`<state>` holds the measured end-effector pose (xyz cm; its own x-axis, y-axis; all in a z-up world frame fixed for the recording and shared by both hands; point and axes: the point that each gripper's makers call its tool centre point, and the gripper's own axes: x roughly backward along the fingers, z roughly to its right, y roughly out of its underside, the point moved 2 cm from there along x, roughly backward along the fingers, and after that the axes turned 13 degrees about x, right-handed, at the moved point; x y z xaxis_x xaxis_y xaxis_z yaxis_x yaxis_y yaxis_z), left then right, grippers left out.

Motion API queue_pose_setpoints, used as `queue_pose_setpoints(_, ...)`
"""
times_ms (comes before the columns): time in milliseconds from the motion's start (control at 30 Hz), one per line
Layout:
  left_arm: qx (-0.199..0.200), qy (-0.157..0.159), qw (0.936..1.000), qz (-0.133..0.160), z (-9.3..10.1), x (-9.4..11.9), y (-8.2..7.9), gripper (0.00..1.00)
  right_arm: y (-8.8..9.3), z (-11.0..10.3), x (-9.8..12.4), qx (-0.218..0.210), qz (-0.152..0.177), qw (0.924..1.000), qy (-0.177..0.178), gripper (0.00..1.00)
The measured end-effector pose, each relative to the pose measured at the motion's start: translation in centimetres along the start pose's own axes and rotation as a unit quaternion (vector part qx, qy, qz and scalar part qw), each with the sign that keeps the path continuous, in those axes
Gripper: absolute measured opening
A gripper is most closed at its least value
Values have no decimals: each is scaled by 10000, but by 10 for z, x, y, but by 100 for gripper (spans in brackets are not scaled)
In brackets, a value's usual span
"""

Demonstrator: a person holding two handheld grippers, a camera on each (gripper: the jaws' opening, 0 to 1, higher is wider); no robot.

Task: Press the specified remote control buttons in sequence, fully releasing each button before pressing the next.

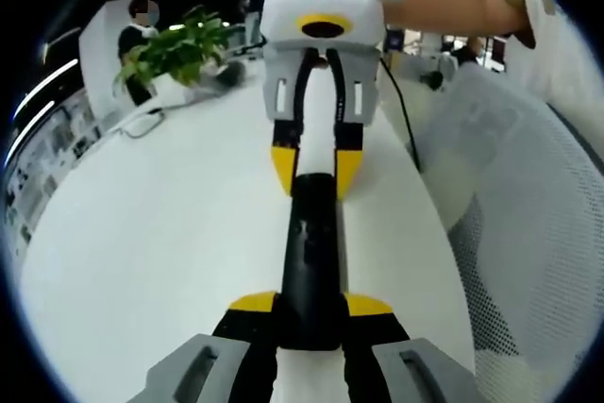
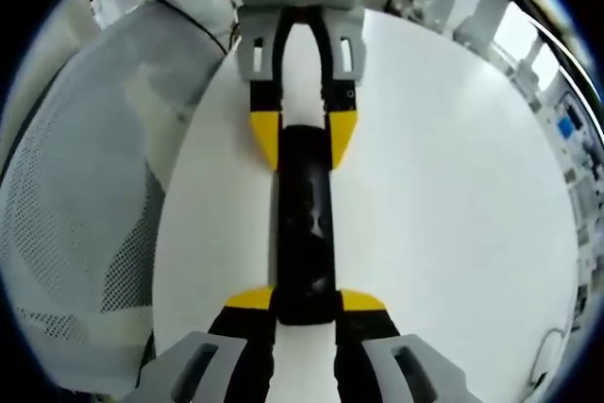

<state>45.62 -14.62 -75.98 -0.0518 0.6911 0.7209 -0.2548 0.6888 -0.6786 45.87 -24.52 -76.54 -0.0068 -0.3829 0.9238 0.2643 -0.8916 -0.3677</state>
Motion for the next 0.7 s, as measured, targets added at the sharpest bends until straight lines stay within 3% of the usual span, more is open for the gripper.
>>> queue_pose_setpoints(700, -44, -122, 9999, 103, -22, 11, -17, 24, -2, 26, 18, 83, 17, 9998, 177, 21)
